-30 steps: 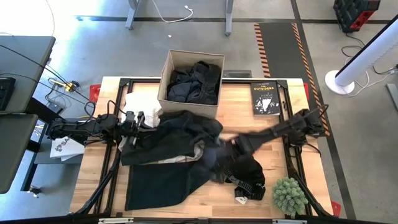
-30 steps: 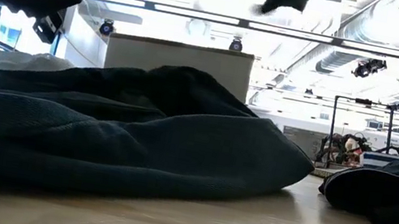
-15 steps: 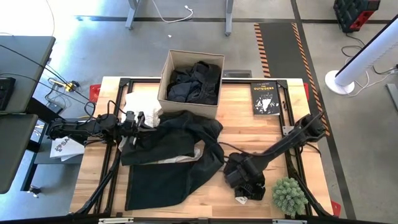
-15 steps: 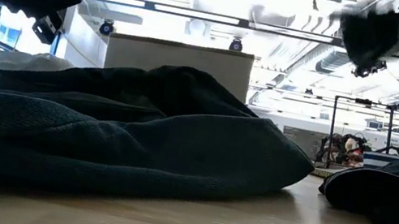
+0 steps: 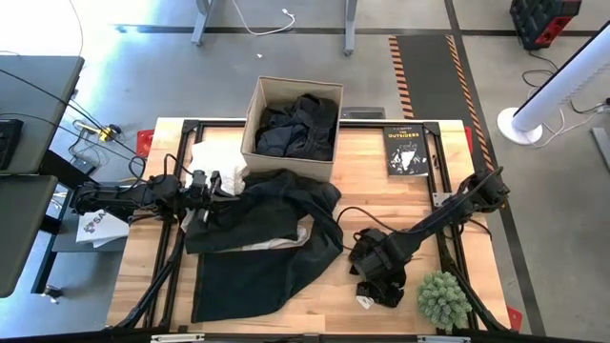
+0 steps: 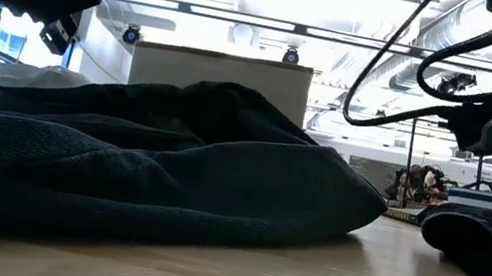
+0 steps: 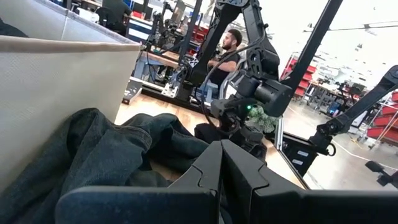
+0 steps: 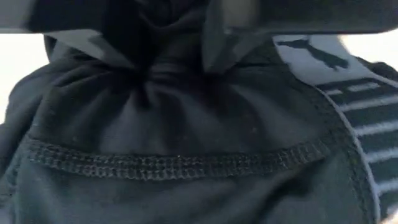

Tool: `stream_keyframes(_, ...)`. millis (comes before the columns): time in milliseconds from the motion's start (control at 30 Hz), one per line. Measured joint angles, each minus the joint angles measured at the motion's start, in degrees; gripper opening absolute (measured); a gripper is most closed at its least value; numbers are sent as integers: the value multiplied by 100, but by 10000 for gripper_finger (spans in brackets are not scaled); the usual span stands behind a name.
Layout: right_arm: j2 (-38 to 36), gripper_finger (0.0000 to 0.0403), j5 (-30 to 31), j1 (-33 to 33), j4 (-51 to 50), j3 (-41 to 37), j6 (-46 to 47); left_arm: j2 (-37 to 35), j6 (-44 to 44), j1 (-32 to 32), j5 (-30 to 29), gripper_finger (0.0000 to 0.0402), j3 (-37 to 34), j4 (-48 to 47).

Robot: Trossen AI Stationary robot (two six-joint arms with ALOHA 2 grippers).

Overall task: Sort clothes
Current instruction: Put the black underwear into the laundry bin

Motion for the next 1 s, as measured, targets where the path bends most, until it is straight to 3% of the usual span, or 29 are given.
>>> stream_keyframes(167,-87,20,991,-12,-116,129,6,-1,1,0,-4,7,2,0)
stream_keyframes(333,-266,34,1479,-13,-632,426,141,0,0,0,-1,7,2,-8)
stream_keyframes(467,-607,22,1917,-13,-1361,896,117,0,2,0,-1,7,2,-4)
stream_keyframes(700,-1350,15,4040,-145,-2390,2055,-476,-1,2,1,-32,7,2,-2)
stream_keyframes(867,-1673,18,6193,-528,-2104,3151,-2363,-1,0,1,-37,7,2,42)
stream_keyframes(933,-1690,19,6646,-818,-1663,3633,-3645,0,0,0,-38,7,2,40)
stream_keyframes(1000,-1681,20,6677,-1198,-1070,4115,-5109,-1,-2,1,-36,7,2,39)
